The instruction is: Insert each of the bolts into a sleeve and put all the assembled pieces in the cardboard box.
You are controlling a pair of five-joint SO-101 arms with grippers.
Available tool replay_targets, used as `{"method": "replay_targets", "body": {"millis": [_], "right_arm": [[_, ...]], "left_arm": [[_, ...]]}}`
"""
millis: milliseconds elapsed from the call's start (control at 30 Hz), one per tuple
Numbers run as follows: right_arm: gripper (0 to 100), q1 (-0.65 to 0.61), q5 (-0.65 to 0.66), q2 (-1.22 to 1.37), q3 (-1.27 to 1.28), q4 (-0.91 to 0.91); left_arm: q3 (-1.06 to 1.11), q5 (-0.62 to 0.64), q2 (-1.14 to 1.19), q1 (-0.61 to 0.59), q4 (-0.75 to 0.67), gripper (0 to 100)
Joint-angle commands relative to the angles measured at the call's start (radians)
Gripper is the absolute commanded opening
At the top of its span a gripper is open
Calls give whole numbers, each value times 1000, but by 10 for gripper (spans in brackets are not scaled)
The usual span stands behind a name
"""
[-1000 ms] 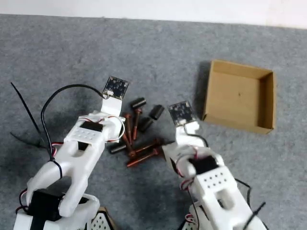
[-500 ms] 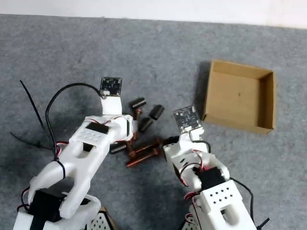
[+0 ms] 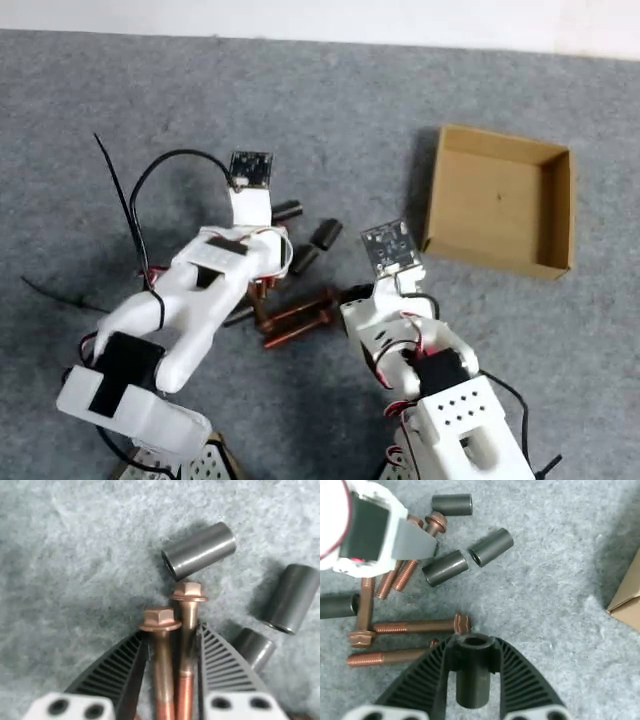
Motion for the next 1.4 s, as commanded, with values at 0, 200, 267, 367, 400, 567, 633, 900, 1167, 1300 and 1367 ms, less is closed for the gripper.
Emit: {"method": "replay_targets", "body": {"millis": [0,200,267,367,400,567,633,900,1167,1300,1367], "right_arm": [[5,10,12,-24,-12,-24],[5,10,14,-24,-12,-24],[5,10,14,-24,-12,-24],[5,10,14,-24,-12,-24],[5,10,14,-24,-12,-24],[5,10,14,-24,-10,-24],[5,10,14,-24,-10,-24],[5,10,14,-24,-10,-24],[5,10,14,-24,-10,-24],[5,10,14,-24,-10,-24],[5,10,15,-24,-10,-24]], "left_arm": [[-50,5,10,-18,35,117],[-45,6,7,-19,58,119],[-51,6,5,-33,106,119],[-61,6,5,-59,129,119],[-65,6,8,-67,141,119],[-104,5,15,-73,207,123],[-102,5,15,-73,207,123],[-99,3,15,-76,209,119],[-104,0,7,-76,235,9],[-97,0,4,-71,236,4],[-96,0,-13,-74,236,4]]}}
